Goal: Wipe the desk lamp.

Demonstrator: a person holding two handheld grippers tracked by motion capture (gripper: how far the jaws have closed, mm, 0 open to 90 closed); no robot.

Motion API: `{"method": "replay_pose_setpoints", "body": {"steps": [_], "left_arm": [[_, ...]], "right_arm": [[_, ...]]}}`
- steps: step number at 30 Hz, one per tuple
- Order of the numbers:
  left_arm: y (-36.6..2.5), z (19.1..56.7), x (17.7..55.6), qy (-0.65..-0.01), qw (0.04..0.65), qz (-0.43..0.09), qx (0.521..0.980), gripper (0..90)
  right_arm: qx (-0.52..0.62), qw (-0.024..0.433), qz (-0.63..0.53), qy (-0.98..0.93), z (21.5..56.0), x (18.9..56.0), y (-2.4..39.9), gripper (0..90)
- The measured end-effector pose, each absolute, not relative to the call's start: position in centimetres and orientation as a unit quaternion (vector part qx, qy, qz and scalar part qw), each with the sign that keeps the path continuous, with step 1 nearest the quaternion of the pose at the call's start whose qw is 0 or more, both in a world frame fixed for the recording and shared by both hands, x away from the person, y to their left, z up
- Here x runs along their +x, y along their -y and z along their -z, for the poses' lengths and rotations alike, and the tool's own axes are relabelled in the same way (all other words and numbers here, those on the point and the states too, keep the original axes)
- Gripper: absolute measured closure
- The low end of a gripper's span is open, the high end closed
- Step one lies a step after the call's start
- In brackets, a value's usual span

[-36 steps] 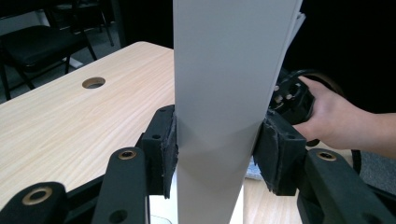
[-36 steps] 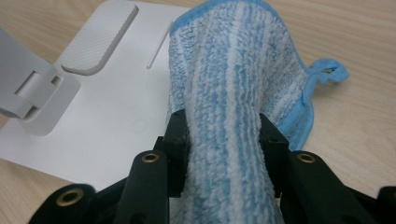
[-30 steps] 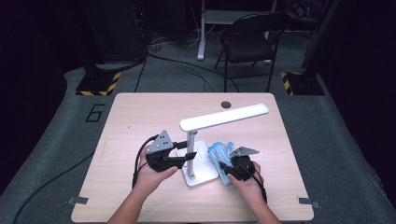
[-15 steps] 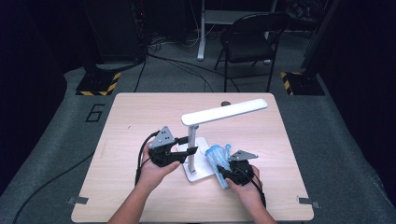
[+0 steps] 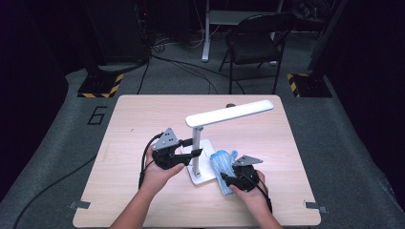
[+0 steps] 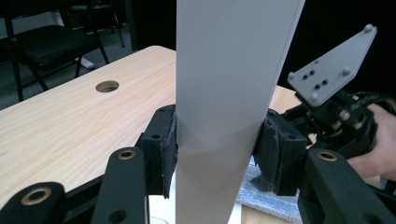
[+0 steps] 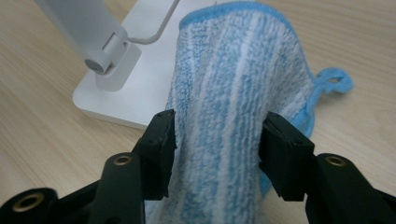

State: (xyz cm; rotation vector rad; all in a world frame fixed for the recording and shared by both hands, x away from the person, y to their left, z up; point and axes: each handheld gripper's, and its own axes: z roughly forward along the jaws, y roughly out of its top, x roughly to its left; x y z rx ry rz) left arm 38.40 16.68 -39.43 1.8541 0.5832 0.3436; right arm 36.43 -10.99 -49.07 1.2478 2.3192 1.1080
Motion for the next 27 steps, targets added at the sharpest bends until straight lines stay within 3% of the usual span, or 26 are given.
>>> {"method": "replay_pose_setpoints", "body": {"steps": [5,8,12,18,27], "left_arm": [[-16.7,39.4,38.4,-0.245,0.551,-0.142,0.785,51.9],[-16.7,39.4,38.4,-0.245,0.55,-0.142,0.785,51.9],[-16.7,39.4,38.4,-0.244,0.55,-0.143,0.786,51.9],[-16.7,39.5,38.5,-0.244,0.552,-0.143,0.785,51.9],[-16.6,39.4,38.5,-0.244,0.55,-0.142,0.786,51.9]], "right_arm": [[0.425,0.15,-0.377,-0.809,48.4,35.6,11.6,48.1],[0.421,0.147,-0.362,-0.818,49.0,35.3,11.6,58.0],[0.413,0.148,-0.359,-0.824,49.7,35.1,11.2,64.9],[0.405,0.153,-0.353,-0.83,50.0,35.1,10.2,67.1],[0.406,0.123,-0.368,-0.828,50.2,35.0,9.1,68.5]]}}
